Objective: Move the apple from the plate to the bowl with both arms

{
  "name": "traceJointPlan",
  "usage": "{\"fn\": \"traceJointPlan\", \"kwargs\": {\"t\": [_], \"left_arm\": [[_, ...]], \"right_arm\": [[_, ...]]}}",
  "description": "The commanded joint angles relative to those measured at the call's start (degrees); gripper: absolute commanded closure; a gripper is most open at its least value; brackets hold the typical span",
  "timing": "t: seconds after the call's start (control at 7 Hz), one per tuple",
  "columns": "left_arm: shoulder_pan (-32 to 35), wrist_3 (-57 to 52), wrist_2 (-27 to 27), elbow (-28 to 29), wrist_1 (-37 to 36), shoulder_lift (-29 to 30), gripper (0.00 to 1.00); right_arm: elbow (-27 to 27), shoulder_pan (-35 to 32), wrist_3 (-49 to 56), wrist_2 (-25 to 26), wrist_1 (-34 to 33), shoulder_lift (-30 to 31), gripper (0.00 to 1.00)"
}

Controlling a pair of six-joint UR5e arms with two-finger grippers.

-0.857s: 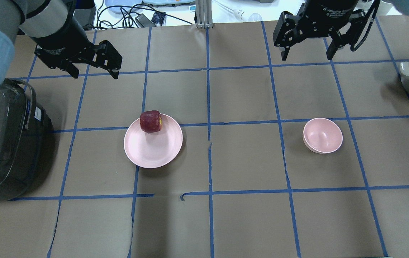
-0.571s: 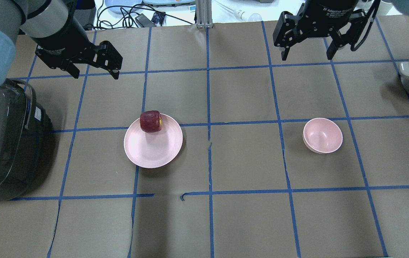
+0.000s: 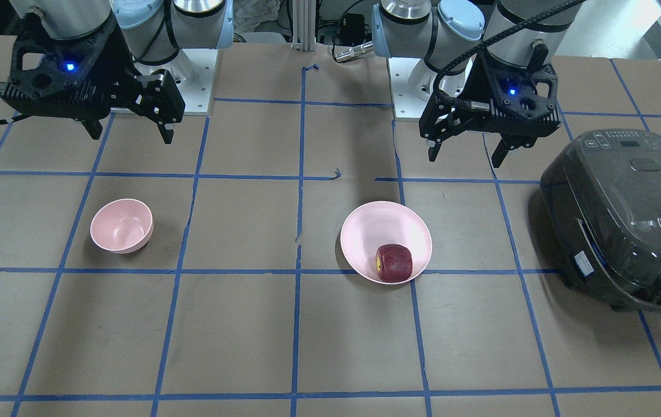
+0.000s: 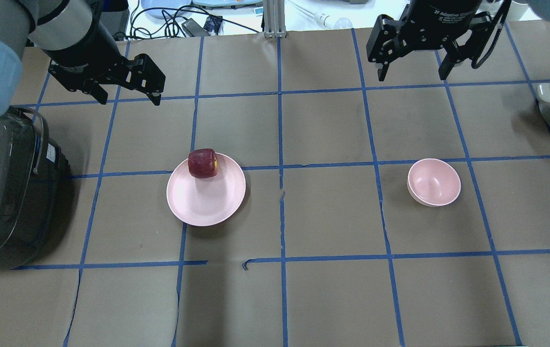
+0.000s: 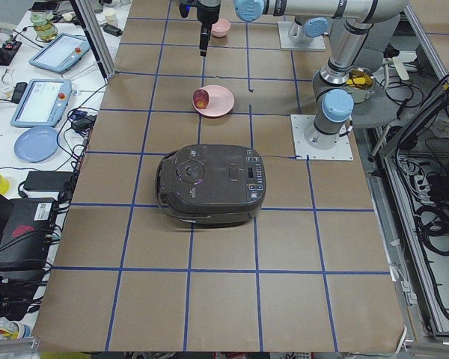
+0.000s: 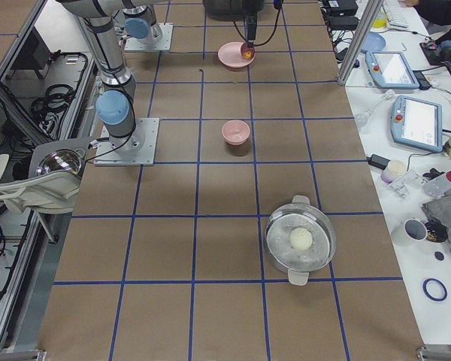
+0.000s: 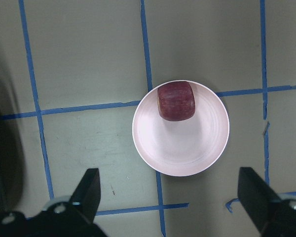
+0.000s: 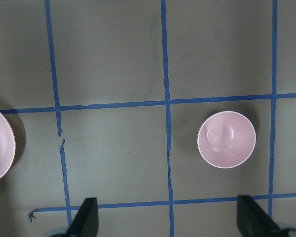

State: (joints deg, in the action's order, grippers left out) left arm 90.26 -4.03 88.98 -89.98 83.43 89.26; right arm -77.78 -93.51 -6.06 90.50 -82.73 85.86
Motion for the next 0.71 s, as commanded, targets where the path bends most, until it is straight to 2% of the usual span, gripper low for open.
{"fn": "traceJointPlan", "kwargs": {"t": [0.0,0.57], "left_arm": [[0.0,0.51,-0.12,0.24,0.07,0.04,0.0],[-0.18,-0.1,0.14,0.07,-0.02,0.04,0.0]], "right_arm": [[0.0,0.0,0.0,-0.07,-0.06,0.01,0.0],[-0.09,0.08,0.0,0.2,-0.06,-0.08,0.0]]}}
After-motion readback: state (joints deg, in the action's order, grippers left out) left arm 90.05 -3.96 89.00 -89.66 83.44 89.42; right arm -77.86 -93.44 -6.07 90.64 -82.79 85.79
